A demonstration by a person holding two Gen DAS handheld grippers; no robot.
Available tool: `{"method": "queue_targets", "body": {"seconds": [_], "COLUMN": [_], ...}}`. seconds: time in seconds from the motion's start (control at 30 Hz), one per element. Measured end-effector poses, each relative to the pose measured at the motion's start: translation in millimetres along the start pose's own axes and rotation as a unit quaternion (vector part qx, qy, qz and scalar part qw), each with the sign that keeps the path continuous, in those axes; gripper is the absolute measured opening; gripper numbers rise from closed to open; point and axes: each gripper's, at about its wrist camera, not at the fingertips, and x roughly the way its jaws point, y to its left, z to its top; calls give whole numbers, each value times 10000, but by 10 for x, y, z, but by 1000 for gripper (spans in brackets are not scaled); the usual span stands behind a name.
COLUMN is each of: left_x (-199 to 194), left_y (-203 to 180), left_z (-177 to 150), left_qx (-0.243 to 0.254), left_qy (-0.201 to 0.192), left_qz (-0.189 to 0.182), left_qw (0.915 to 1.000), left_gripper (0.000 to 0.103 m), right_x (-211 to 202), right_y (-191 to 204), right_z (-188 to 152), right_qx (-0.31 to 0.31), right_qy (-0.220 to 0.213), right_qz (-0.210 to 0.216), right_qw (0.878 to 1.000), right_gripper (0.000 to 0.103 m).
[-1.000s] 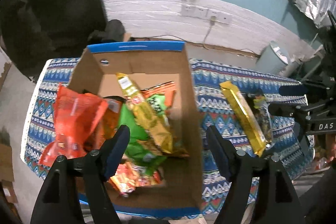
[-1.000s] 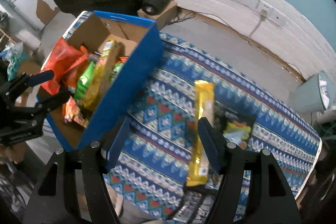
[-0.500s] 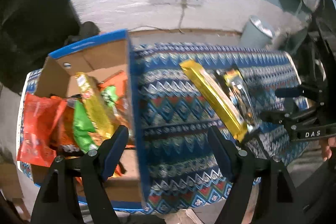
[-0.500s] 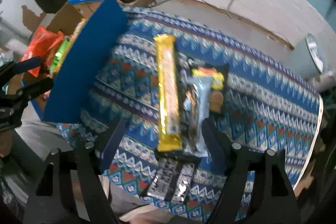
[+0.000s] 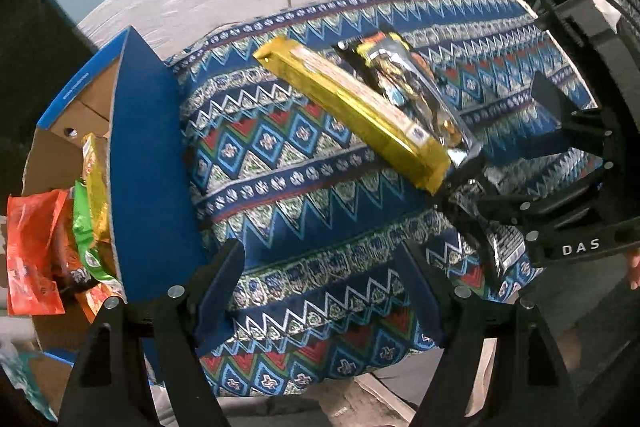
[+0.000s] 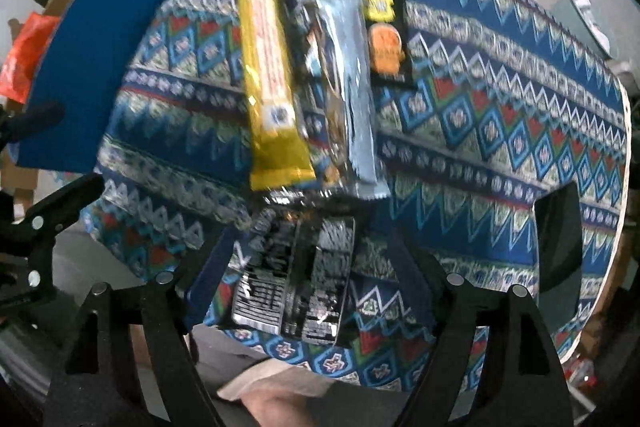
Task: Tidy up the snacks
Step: 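Grasp black snack bag with right gripper while left gripper grasps another yellow wafer bar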
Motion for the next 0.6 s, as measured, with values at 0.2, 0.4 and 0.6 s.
{"method": "queue_targets", "body": {"seconds": [0.2,0.4,0.6], "left_x": [138,254,254], "left_y": [-78,-37,-16], "left_z": [-103,-144,-78], "left_qx": [68,30,-34], "left_qy": [158,334,284], "left_qz": [67,100,122], "left_qw": [9998,9994,9995], "left_gripper": [79,79,79], "right_x": [207,463,573], "right_y": [6,12,50], "right_z": [-95,-172,-205], "right_qx": [106,176,43], "right_qy": [230,437,524], "right_qz": [16,-101,-161], "right_qw": [9997,9988,9985], "right_gripper": [80,80,78]}}
